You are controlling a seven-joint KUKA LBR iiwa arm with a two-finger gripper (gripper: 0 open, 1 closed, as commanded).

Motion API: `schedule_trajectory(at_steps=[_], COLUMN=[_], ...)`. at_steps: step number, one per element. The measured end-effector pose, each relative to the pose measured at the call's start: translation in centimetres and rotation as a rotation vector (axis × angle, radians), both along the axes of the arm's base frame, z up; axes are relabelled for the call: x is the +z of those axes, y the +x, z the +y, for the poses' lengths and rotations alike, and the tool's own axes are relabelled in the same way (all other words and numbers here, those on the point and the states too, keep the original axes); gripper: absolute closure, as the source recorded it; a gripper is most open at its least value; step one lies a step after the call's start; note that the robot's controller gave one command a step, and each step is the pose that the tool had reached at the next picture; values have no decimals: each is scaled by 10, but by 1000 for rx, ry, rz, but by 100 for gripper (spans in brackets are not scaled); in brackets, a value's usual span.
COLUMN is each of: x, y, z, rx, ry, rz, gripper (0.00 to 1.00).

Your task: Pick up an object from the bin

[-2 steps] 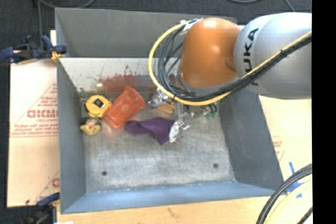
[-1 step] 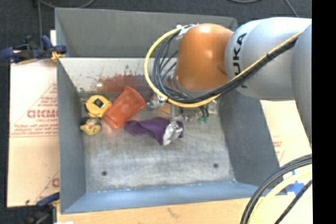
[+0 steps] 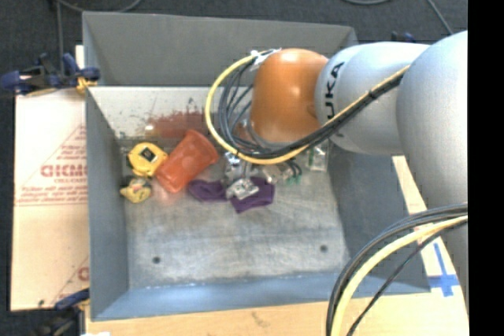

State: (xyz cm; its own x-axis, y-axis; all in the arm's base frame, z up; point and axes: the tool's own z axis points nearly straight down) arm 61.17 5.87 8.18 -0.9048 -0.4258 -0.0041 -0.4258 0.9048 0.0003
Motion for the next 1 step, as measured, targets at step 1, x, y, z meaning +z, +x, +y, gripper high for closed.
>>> schedule_trajectory(at_steps=[1], x=[0], y=[0], z=[0], rx=[-1], ry=[0], rz=[-1], gripper=[100])
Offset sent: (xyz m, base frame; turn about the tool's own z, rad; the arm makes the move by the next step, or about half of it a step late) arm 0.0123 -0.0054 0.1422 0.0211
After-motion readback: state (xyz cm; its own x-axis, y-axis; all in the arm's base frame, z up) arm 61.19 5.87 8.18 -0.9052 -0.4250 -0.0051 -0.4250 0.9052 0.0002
